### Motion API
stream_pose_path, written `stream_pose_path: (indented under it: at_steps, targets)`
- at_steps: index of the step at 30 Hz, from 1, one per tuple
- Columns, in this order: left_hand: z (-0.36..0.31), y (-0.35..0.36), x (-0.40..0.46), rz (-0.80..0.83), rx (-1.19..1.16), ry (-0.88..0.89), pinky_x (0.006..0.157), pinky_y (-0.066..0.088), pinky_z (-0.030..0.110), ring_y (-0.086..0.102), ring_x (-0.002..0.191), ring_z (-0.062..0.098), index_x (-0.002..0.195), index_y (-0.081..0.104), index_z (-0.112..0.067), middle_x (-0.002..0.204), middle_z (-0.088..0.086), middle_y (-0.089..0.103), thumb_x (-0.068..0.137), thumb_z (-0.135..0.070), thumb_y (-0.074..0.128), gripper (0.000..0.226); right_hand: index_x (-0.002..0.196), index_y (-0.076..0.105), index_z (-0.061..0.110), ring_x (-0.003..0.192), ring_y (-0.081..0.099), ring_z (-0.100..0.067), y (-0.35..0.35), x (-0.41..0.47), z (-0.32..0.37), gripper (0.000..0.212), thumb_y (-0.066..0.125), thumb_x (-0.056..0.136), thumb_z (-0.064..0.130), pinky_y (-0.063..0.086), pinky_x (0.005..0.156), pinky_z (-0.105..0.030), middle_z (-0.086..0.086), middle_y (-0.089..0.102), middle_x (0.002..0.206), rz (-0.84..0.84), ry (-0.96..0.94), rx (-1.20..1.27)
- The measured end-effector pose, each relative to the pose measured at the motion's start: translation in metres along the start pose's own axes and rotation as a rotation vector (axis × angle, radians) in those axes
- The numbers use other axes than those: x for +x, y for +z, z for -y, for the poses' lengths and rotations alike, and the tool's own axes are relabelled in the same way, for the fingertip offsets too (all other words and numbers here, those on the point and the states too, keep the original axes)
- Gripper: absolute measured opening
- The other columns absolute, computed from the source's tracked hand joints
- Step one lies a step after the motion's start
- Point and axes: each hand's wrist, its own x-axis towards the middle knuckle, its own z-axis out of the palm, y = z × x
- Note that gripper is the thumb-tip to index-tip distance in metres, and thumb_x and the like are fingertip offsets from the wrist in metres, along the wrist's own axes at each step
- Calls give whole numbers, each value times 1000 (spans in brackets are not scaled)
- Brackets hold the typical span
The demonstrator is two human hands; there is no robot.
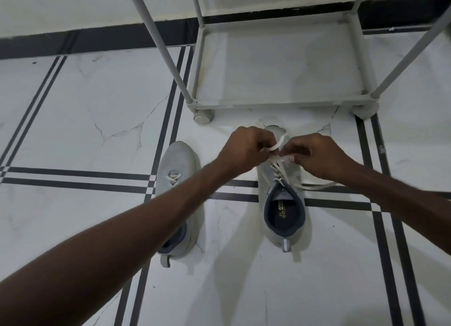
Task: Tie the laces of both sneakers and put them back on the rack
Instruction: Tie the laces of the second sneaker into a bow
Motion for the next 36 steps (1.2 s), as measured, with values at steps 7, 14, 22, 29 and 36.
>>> stream_pose_path:
  at_steps: [7,14,22,29,36]
  targets:
    - [-15,25,-9,-264,75,-29,68,54,37,67,75,19,91,78,-20,81,-2,75,85,-19,68,11,108,66,-14,91,69,-29,10,18,-7,21,60,92,-3,60,74,-25,-20,71,95,209,320,825]
    - [5,21,-31,-265,-557,-629,72,63,35,67,65,12,80,80,-17,71,-1,75,82,-26,77,10,83,75,18,67,60,-11,0,4,-11,13,66,86,10,38,59,-18,4,70,71,-321,-27,11]
    - [51,29,-61,-45,-579,-1026,64,55,29,60,58,20,88,73,7,75,15,70,82,-13,77,21,83,70,13,61,50,-20,-8,-16,-84,7,66,85,8,39,54,-27,-6,66,63,-77,7,-665]
    - [12,33,-41,22,-13,-460,91,46,30,60,114,24,131,55,-15,123,9,64,82,-38,75,58,82,62,5,63,66,-26,-27,-5,-39,24,52,100,18,55,70,-35,-6,57,56,-27,345,798]
    - [9,40,-30,164,8,-419,75,54,31,71,80,21,82,73,-17,79,2,75,82,-29,76,13,81,67,29,67,58,-15,-16,-11,-46,12,65,89,37,32,55,-20,12,60,65,-133,25,-385]
